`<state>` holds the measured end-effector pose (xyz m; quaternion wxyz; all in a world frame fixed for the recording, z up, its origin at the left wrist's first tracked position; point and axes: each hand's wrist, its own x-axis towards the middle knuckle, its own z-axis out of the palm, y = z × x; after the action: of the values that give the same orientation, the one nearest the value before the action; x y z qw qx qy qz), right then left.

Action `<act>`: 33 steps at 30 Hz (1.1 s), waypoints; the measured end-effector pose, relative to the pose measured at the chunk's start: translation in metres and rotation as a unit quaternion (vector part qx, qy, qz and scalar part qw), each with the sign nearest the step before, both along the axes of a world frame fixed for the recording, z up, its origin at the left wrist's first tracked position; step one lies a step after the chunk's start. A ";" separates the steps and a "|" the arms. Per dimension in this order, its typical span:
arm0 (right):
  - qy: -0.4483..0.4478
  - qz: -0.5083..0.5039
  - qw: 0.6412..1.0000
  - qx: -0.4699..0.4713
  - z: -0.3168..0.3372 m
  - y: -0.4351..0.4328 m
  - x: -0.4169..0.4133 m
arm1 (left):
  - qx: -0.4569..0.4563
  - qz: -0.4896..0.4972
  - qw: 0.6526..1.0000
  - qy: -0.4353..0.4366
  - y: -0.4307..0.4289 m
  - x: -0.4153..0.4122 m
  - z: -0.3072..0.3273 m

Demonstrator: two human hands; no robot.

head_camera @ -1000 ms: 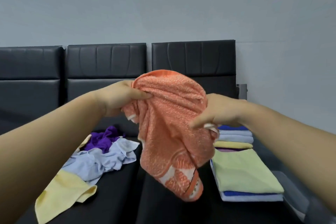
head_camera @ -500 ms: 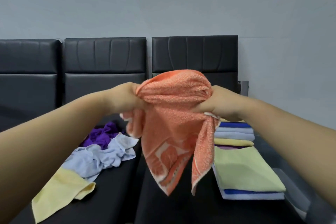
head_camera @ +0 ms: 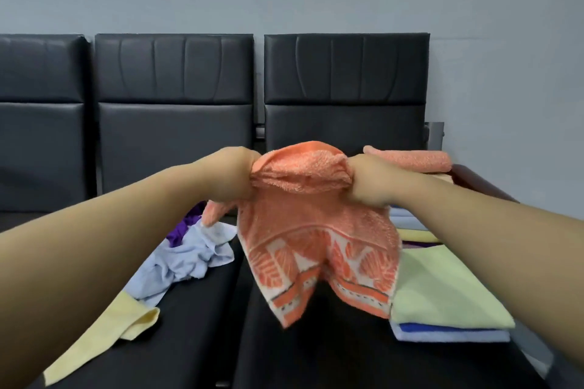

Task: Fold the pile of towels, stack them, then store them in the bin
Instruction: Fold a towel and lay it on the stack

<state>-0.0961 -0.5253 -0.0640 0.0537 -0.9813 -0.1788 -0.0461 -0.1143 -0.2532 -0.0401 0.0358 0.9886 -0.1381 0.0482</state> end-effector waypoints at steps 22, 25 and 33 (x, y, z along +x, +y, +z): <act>0.308 -0.050 0.950 0.024 -0.164 0.000 -0.056 | -0.045 0.009 0.930 0.363 0.024 -0.014 -0.189; 0.297 -0.049 0.953 0.039 -0.164 0.002 -0.051 | -0.120 0.007 0.940 0.320 0.022 -0.011 -0.200; 0.295 -0.119 0.945 0.074 -0.165 0.020 -0.046 | -0.238 0.045 0.938 0.247 0.006 -0.004 -0.222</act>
<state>-0.1422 -0.5055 -0.2285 0.1702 -0.9585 -0.0332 0.2263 -0.1179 -0.2475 -0.2623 0.3011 0.9371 -0.0645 -0.1643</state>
